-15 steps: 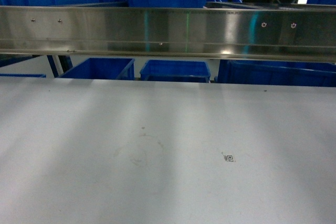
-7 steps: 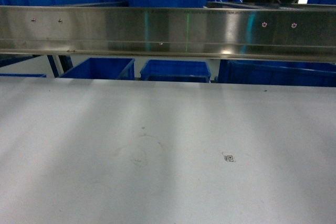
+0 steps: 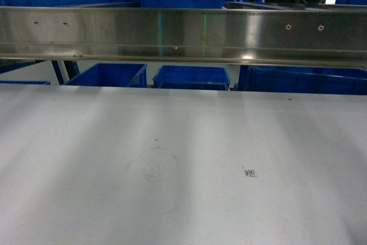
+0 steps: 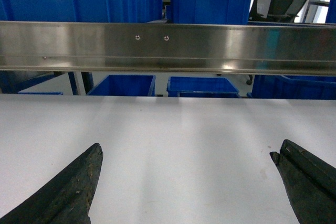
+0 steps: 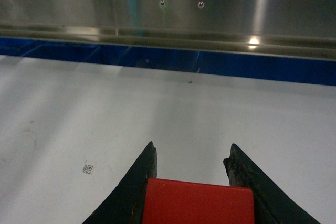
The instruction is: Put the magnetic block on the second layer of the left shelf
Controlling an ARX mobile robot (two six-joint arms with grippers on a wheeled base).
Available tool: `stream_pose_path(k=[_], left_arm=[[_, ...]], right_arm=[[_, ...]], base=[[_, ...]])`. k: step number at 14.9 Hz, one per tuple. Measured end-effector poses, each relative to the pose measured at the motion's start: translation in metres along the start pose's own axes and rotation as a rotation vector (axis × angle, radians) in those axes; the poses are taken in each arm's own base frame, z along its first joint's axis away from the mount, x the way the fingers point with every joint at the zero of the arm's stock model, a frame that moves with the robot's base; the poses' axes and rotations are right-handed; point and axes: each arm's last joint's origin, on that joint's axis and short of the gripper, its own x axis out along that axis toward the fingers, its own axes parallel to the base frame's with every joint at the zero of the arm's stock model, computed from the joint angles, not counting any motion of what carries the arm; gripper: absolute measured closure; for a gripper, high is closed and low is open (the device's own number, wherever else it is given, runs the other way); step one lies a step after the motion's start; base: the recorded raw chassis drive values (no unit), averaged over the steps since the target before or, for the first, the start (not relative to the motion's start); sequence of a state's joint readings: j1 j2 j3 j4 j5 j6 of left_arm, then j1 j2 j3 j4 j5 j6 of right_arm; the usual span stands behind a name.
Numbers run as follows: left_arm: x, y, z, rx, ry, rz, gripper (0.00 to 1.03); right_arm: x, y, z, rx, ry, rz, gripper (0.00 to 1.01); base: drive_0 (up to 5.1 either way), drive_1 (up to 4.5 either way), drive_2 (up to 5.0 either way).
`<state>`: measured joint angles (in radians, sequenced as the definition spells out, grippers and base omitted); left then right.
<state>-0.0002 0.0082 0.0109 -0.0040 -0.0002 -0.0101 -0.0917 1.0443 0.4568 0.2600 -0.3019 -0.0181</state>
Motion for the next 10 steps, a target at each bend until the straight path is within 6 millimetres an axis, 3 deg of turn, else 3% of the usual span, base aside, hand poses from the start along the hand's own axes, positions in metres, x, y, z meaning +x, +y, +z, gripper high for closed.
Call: stream_pose_path(k=[2, 10], left_arm=[[0.000, 0.000, 0.000, 0.000, 0.000, 0.000, 0.05], [0.000, 0.000, 0.000, 0.000, 0.000, 0.000, 0.05]], right_arm=[[-0.018, 0.008, 0.011, 0.007, -0.049, -0.011, 0.67], [-0.018, 0.014, 0.001, -0.019, -0.057, -0.065, 0.67]], base=[[0.0, 0.00, 0.0], [0.0, 0.00, 0.0]])
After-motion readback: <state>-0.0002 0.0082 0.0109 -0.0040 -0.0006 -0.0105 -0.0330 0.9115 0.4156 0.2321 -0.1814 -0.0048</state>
